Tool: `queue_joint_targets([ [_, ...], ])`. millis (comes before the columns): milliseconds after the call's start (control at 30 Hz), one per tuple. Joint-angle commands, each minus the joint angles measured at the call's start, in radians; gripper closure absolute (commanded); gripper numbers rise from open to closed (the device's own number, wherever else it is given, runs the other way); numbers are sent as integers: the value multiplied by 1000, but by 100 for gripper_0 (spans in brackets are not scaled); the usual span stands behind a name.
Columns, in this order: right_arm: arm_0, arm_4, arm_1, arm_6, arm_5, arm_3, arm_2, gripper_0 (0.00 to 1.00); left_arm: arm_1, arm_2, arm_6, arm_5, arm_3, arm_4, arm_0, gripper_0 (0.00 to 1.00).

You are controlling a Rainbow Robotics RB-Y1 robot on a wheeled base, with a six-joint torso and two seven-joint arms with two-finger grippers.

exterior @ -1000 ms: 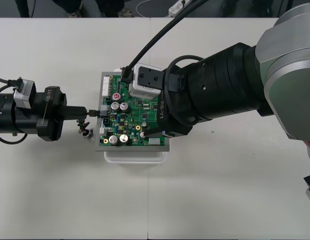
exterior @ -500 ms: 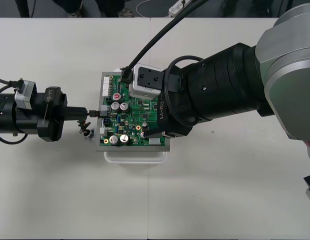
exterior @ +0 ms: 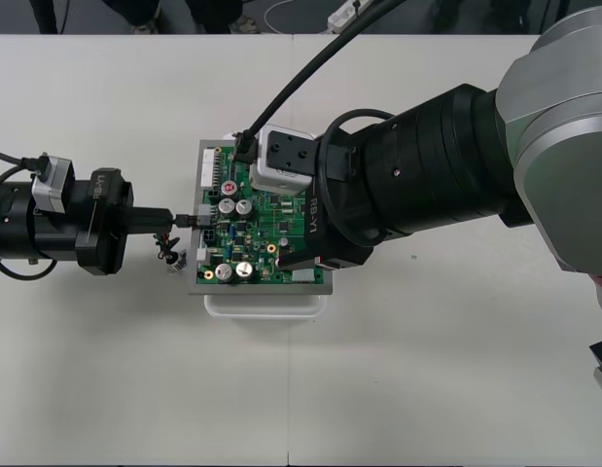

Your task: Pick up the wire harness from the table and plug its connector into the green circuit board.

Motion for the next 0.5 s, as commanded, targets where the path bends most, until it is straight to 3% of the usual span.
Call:
queue_joint_targets([
  [33,-27,-11,19,30,-4,-17,-30,1,-52,-18,-44,-33,-46,-5,-53,100],
  [500,-25,-10,19,30,-4,-18,-30,1,-47,-16,-42,-33,-46,-16,-52,100],
])
